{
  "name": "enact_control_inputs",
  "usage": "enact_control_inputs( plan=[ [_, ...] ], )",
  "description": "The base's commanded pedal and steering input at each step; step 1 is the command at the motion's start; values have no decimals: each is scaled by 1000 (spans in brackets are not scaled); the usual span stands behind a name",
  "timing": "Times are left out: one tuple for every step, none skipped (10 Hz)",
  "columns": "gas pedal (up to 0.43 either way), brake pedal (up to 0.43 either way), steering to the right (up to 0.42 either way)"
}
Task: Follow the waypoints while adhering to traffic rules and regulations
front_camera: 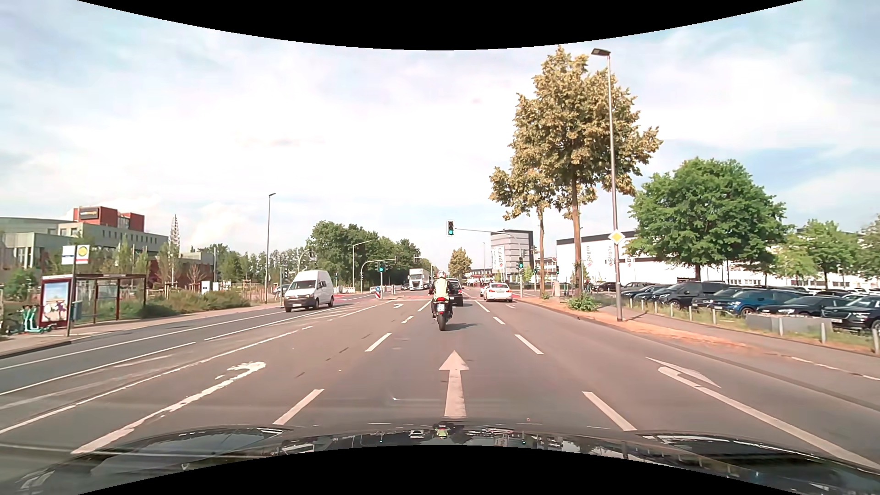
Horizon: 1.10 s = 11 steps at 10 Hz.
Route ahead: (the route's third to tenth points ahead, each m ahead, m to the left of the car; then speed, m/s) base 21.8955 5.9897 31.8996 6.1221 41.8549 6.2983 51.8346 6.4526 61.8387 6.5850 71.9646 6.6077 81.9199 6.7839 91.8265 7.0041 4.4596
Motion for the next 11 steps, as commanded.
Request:
enact_control_inputs(
  plan=[
    [311,0,-4],
    [311,0,-3],
    [311,0,-3],
    [311,0,-3],
    [311,0,-3],
    [311,0,-3],
    [299,0,-2],
    [299,0,-2],
    [287,0,-2],
    [240,0,-1],
    [228,0,-1]
  ],
)
